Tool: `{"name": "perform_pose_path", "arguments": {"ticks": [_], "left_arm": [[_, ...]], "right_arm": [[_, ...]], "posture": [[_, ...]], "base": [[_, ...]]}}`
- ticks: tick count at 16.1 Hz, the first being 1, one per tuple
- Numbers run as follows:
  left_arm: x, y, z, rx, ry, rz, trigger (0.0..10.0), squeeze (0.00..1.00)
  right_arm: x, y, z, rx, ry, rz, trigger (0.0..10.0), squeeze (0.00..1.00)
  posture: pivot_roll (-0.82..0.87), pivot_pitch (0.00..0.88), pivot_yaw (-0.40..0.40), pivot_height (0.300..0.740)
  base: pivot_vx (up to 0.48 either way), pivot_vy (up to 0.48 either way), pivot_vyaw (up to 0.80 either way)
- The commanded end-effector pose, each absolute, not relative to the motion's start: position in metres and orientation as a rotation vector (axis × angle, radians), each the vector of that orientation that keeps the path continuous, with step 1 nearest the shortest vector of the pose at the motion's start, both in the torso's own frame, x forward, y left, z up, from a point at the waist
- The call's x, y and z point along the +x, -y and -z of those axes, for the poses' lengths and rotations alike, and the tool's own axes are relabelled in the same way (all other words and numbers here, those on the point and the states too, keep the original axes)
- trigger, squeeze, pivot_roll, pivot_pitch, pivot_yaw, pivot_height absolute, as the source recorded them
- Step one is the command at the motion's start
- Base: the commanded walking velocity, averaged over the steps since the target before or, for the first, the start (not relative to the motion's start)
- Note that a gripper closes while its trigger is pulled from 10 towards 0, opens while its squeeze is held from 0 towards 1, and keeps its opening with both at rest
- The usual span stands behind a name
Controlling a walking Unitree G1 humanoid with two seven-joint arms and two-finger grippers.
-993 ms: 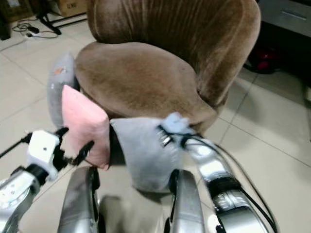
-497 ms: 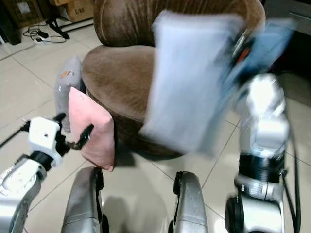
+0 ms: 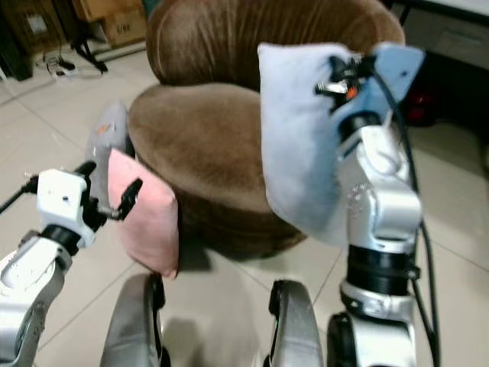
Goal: Move the pillow to the sofa from floor
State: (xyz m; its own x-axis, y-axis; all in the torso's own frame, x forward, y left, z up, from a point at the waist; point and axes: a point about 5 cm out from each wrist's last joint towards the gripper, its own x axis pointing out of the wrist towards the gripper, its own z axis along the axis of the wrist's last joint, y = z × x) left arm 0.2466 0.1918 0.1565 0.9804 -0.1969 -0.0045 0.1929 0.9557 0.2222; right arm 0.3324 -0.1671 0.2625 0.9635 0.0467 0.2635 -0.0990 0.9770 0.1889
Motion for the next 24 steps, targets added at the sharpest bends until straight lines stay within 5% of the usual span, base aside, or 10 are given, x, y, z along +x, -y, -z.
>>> {"name": "perform_pose_path", "arguments": {"ticks": [1,7,17,24], "left_arm": [[0.247,-0.193,-0.160,0.231,0.022,0.183,10.0,0.00],[0.249,-0.187,-0.155,0.234,0.004,0.166,10.0,0.00],[0.251,-0.183,-0.151,0.303,-0.016,0.179,10.0,0.00],[0.242,-0.193,-0.158,0.339,0.037,0.122,10.0,0.00]], "right_arm": [[0.330,0.156,-0.266,0.224,0.256,-0.105,10.0,0.00],[0.326,0.134,-0.237,0.237,0.159,-0.133,10.0,0.00],[0.284,0.154,-0.190,0.160,0.051,-0.053,10.0,0.00],[0.277,0.141,-0.187,0.235,0.036,-0.013,10.0,0.00]], "posture": [[0.01,0.000,-0.039,0.595],[0.01,0.000,-0.043,0.650],[-0.03,0.000,0.024,0.740],[-0.01,0.000,0.034,0.740]], "base": [[0.000,0.000,0.00],[0.000,0.000,0.00],[0.000,0.000,0.00],[0.000,0.000,0.00]]}}
